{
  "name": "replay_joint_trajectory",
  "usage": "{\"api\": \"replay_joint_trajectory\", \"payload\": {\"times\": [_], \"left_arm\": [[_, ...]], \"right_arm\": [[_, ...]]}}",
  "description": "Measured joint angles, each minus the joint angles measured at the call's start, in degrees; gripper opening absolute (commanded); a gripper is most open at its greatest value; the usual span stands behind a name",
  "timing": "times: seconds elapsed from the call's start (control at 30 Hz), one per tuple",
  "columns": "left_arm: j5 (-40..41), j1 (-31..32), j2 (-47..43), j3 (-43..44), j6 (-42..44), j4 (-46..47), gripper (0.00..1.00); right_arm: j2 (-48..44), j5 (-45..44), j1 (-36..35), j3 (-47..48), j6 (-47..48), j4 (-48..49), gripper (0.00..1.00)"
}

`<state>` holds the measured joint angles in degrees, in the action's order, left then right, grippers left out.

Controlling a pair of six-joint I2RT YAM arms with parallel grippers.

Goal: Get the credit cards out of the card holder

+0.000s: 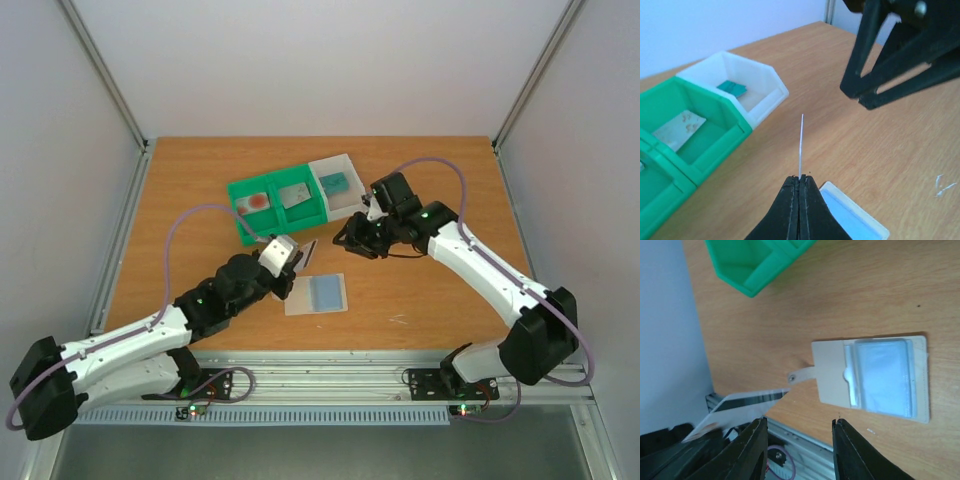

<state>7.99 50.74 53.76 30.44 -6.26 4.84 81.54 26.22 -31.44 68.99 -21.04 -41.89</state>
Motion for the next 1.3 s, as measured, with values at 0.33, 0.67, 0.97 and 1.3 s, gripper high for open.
{"api": "replay_joint_trajectory", "payload": {"times": [0.33, 0.67, 0.97, 1.3], "left_arm": [[6.5, 5.0, 2.5, -1.7, 18.7, 9.2, 0.0], [7.4, 5.9, 6.0, -1.7, 25.2, 12.7, 0.0], [8.0, 5.9, 7.4, -1.7, 26.3, 13.5, 0.0], [8.4, 6.0, 7.4, -1.7, 26.4, 14.2, 0.0]], "right_arm": [[-2.1, 4.2, -0.7, 4.8, -7.5, -2.2, 0.38], [-2.0, 5.2, -2.8, 5.1, -13.0, -2.3, 0.38], [0.6, 4.5, -5.7, 6.9, -15.0, -2.1, 0.32], [3.2, 5.4, -7.2, 6.9, -16.4, 0.5, 0.15]]}}
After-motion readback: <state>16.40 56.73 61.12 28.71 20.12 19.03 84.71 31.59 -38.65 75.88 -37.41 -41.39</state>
